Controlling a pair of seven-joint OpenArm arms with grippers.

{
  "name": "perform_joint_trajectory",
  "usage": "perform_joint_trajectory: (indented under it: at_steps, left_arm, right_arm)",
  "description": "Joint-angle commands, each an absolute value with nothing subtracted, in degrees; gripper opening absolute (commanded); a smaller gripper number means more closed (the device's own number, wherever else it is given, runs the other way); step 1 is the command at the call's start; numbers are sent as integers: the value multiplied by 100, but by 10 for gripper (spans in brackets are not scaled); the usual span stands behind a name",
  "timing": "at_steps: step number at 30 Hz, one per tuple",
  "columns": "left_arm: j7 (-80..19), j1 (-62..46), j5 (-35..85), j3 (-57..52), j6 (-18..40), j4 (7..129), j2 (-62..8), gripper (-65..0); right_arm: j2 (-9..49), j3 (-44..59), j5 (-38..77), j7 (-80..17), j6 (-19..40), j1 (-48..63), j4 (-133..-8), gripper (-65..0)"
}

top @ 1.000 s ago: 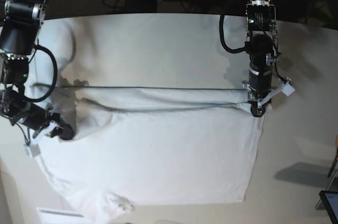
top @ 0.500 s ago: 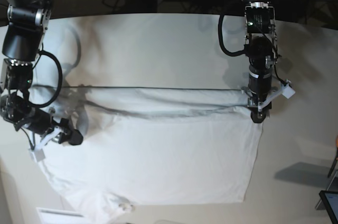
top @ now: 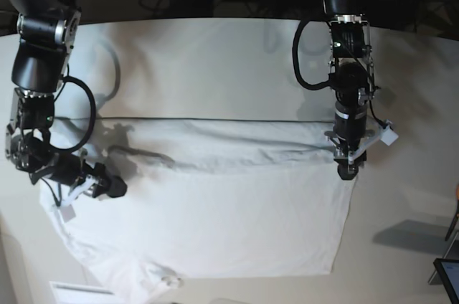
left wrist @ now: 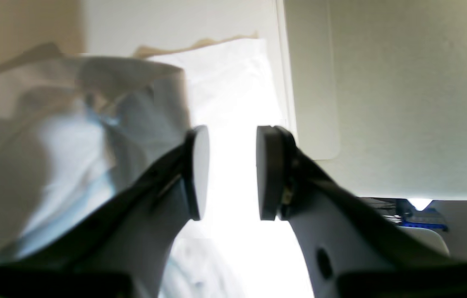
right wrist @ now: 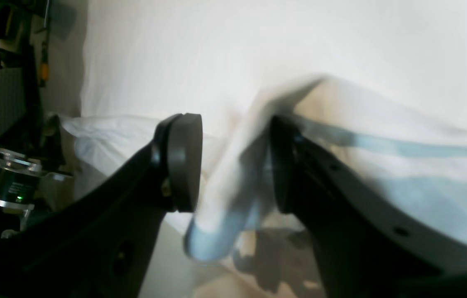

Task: Fold the T-shirt properly
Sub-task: 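Carry the held edge across the shirt toward the hem with both grippers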

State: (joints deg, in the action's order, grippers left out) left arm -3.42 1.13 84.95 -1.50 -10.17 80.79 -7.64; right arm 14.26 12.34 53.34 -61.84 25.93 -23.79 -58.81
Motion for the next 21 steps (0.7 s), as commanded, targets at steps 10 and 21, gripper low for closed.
perform_joint_trajectory:
  at_steps: [10,21]
  left_arm:
    - [-268,127,8500,-171,-901,8180,-848,-462]
    - [-259,-110,8500,-171,-901,8233,-1103,-462]
  right_arm:
    - [1305,1235,5455,-6062,2633,-3116,-5499,-387]
    - [1235,822,5209,-5367,2633,-3477,-4848,-386]
